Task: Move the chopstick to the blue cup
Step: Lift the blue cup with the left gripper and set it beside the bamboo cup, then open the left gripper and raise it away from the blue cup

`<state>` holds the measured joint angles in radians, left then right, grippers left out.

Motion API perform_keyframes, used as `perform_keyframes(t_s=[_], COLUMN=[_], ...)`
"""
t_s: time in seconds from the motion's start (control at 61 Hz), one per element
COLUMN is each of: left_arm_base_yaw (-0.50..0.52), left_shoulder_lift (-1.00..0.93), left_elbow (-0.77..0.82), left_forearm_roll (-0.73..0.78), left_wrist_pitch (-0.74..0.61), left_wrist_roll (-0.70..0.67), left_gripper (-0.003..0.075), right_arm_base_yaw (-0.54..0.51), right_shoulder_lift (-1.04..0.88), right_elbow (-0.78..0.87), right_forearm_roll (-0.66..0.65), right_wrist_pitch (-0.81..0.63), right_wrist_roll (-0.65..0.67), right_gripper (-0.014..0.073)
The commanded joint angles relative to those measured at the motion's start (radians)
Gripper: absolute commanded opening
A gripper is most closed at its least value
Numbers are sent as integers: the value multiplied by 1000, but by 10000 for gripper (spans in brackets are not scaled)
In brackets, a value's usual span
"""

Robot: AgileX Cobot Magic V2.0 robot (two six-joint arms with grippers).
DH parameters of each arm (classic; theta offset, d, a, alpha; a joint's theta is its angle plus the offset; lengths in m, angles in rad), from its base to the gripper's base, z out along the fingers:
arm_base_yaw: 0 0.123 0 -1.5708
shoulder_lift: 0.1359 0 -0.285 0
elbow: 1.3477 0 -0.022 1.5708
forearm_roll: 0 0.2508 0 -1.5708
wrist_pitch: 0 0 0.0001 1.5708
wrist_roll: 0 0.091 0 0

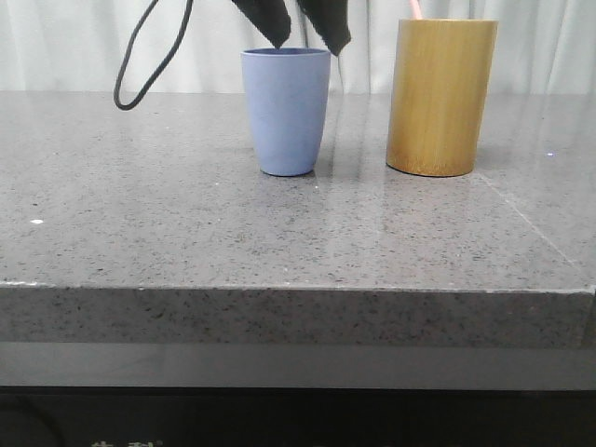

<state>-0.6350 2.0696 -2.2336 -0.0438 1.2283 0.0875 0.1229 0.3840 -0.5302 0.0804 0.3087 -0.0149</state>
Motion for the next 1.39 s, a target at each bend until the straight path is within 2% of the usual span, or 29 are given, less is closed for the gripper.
perform_keyframes(t_s=[0.0, 0.131, 0.18, 0.246, 0.508, 0.835, 1.032, 1.229, 1.376], left_arm_base_yaw=[-7, -7, -7, -7, -7, 29, 165, 325, 421], left_shoulder_lift=[-65, -88, -96, -103, -111, -148, -231, -394, -552], left_elbow=[-59, -80, -80, -80, -80, -64, -9, 194, 419], left_forearm_roll=[-3, -6, -6, -6, -7, -3, -1, -1, -1], left_wrist_pitch=[14, 39, 36, 36, 38, 38, 38, 19, -104], left_wrist_roll=[0, -2, -2, -2, -2, -6, -29, -32, -37], left_gripper=[444, 438, 410, 345, -21, -19, -19, -19, -19], right_arm_base_yaw=[-2, -2, -2, -2, -2, -2, -2, -2, -2], right_shoulder_lift=[12, 12, 12, 12, 12, 12, 12, 12, 12], right_elbow=[-33, -33, -33, -33, -33, -33, -33, -33, -33], right_forearm_roll=[-7, -7, -7, -7, -7, -7, -7, -7, -7], right_wrist_pitch=[-72, -72, -72, -72, -71, -70, -65, -62, -63], right_wrist_roll=[-7, -7, -7, -7, -7, -7, -7, -7, -7], right_gripper=[622, 622, 622, 622, 622, 622, 622, 622, 622])
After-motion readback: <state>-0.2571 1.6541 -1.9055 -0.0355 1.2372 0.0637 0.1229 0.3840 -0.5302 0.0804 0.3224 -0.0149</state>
